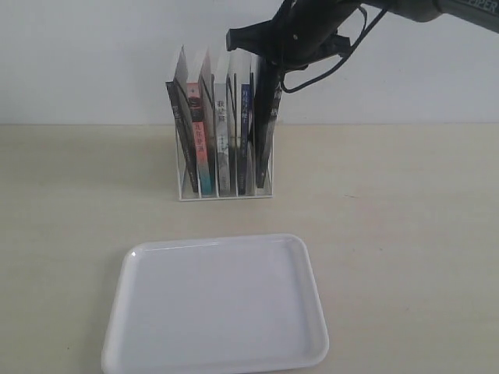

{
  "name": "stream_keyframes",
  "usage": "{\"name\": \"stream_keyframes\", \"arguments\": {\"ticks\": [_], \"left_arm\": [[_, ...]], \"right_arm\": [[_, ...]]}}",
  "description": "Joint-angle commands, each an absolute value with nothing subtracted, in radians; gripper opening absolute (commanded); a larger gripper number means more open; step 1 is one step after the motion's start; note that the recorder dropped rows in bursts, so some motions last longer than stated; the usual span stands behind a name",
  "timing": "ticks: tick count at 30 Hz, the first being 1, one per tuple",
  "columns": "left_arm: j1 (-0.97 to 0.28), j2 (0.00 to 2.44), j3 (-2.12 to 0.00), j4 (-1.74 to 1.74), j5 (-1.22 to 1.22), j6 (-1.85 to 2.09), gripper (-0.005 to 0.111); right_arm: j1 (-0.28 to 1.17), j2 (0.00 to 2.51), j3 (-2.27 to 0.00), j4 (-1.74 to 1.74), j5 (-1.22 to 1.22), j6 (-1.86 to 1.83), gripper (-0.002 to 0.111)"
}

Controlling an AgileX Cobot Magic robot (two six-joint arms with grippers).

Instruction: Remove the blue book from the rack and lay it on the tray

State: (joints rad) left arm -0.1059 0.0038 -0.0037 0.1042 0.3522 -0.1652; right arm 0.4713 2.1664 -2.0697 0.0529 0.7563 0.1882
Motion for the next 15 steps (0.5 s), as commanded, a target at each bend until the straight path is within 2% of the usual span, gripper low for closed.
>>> {"name": "stream_keyframes", "arguments": {"ticks": [1,15], "left_arm": [[-0.104,0.000,0.000,0.106,0.343,-0.163,0.005],[-0.104,0.000,0.000,0.106,0.343,-0.163,0.005]], "right_arm": [[0.474,2.135,-2.076,0.042,0.713,0.201,0.000],[0.477,2.088,-2.076,-0.018,0.721,0.231,0.000]]}}
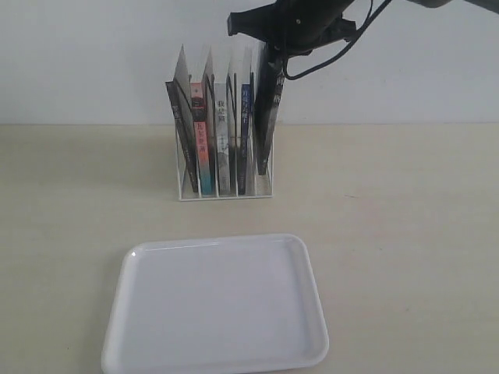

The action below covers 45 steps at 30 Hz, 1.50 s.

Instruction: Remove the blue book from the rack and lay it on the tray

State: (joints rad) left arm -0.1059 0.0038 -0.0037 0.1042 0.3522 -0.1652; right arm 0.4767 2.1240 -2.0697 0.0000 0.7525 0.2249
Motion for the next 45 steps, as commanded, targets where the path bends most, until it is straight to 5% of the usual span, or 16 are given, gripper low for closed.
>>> {"name": "stream_keyframes", "arguments": {"ticks": [1,33,34,38,45], "left_arm": [[-0.104,0.000,0.000,0.106,0.344,-0.163,0.005],[-0.104,0.000,0.000,0.106,0.344,-0.163,0.005],[-0.104,0.000,0.000,0.106,0.344,-0.163,0.005],[-0.104,0.000,0.000,0.106,0.344,-0.163,0.005],[-0.104,0.000,0.000,0.106,0.344,-0.163,0.005]], "right_arm": [[0.477,2.088,-2.076,-0.018,0.721,0.231,0.000],[0.500,2.150,-2.071,-0.039,0.723,0.258,0.000],[0.500,2.153,-2.071,-0.039,0.723,0.264,0.002],[0.500,2.167,-2.071,-0.039,0.728,0.279,0.035],[0.500,2.144,-2.071,-0.039,0.753,0.279,0.036]]}}
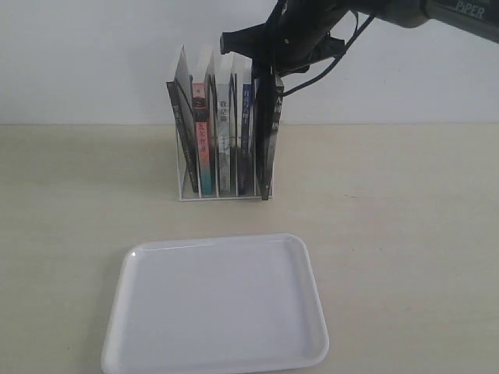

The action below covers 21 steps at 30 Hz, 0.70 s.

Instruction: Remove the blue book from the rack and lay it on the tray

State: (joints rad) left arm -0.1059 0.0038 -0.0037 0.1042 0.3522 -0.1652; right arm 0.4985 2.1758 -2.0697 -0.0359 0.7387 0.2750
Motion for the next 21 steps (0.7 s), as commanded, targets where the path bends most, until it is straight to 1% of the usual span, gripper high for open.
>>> {"name": "stream_keyframes", "arguments": {"ticks": [1,13,21], "left_arm": [[-0.104,0.000,0.000,0.106,0.344,-0.163,0.005],[-0.104,0.000,0.000,0.106,0.344,-0.163,0.005],[-0.104,0.000,0.000,0.106,0.344,-0.163,0.005]], "right_arm": [[0.500,2.139,-2.071,-0.039,0.757,0.279,0.036],[0.500,2.023,-2.071,-0.039,0.839,0.278,0.036],[0.551,1.990,-2.071,-0.062,0.917,0.279,0.036]]}}
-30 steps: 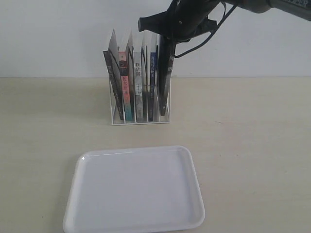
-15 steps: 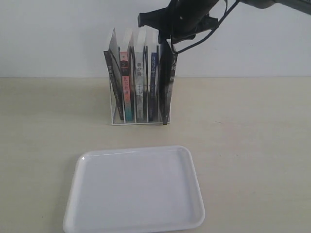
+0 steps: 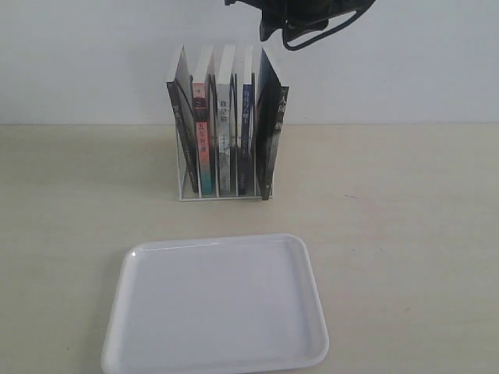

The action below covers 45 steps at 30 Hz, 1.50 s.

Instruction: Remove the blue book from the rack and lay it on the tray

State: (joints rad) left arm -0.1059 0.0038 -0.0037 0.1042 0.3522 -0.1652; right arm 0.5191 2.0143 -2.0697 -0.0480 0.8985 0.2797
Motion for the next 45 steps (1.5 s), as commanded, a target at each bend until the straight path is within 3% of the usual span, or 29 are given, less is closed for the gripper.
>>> {"name": "stream_keyframes", "arguments": {"ticks": [1,24,32,45], "left_arm": [[-0.104,0.000,0.000,0.106,0.344,-0.163,0.005],[-0.104,0.000,0.000,0.106,0.344,-0.163,0.005],[-0.104,0.000,0.000,0.106,0.344,-0.163,0.005],[-0.104,0.000,0.000,0.106,0.342,-0.163,0.005]], "right_arm": [[0.561,1.990,-2.071,-0.064,0.917,0.279,0.036],[0.776,2.034,-2.071,-0.106,1.040,0.272,0.036],[0.787,2.139,-2.071,-0.009,1.094,0.222,0.036],[0.789,2.068,-2.075,-0.034,1.036,0.157,0.036]]}}
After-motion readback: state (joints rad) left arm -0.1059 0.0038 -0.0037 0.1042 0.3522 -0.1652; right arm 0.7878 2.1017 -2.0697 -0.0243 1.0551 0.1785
